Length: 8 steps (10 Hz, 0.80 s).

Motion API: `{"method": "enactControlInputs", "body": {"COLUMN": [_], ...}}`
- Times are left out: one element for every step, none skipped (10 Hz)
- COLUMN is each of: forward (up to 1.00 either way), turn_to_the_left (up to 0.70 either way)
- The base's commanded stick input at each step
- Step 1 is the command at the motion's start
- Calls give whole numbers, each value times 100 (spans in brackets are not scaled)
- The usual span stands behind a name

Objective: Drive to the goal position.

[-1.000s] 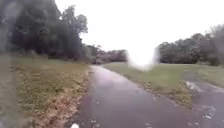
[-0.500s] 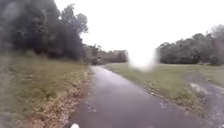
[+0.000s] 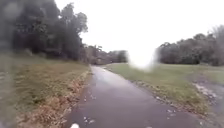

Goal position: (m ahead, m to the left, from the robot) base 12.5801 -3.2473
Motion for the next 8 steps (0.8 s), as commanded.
{"method": "enactControlInputs", "body": {"forward": [50, 50, 50, 50, 50, 50, 50, 50], "turn_to_the_left": [0, 0, 0, 0, 0, 0, 0, 0]}}
